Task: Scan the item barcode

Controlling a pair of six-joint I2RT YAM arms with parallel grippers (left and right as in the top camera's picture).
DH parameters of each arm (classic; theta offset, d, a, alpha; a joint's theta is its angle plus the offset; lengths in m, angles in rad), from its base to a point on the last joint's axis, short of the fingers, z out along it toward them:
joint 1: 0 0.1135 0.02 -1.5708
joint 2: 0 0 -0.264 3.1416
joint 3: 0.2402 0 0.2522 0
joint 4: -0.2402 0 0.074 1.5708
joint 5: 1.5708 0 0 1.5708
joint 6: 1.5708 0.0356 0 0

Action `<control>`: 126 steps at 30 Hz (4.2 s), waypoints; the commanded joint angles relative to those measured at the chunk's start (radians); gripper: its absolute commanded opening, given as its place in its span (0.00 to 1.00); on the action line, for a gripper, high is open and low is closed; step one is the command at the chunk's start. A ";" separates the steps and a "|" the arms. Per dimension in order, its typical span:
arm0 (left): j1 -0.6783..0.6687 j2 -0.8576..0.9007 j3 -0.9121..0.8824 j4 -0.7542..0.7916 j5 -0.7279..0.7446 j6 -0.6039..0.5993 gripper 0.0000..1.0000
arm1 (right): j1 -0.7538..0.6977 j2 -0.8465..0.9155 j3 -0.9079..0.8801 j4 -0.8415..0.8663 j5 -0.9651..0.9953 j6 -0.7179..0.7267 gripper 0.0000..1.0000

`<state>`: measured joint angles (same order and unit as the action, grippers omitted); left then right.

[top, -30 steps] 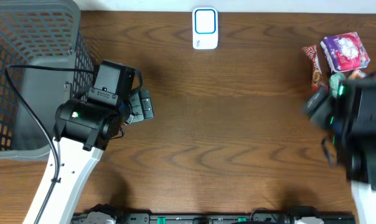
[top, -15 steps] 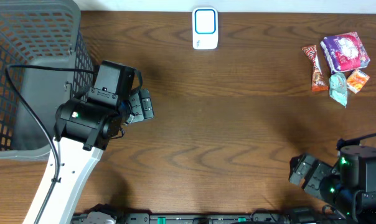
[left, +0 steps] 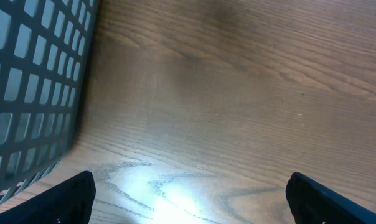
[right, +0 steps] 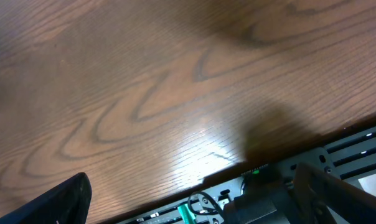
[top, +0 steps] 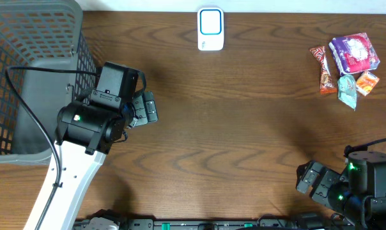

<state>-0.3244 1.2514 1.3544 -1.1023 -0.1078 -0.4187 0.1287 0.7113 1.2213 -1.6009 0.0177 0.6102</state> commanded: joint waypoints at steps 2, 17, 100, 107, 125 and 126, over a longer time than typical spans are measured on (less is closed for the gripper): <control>0.001 0.004 0.005 -0.005 -0.010 0.006 0.98 | 0.006 -0.002 -0.006 0.000 -0.002 -0.063 0.99; 0.001 0.004 0.005 -0.005 -0.010 0.006 0.98 | 0.006 -0.013 -0.006 0.039 0.010 -0.186 0.99; 0.001 0.004 0.005 -0.005 -0.010 0.006 0.98 | -0.026 -0.706 -1.216 1.626 0.033 -0.633 0.99; 0.001 0.004 0.005 -0.005 -0.010 0.006 0.98 | -0.034 -0.706 -1.216 1.528 0.028 -0.621 0.99; 0.001 0.004 0.005 -0.005 -0.010 0.006 0.98 | -0.086 -0.706 -1.216 1.523 0.021 -0.615 0.99; 0.001 0.004 0.005 -0.005 -0.010 0.006 0.98 | -0.088 -0.706 -1.216 1.523 0.021 -0.615 0.99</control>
<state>-0.3244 1.2514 1.3544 -1.1023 -0.1078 -0.4187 0.0563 0.0120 0.0082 -0.0711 0.0341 -0.0120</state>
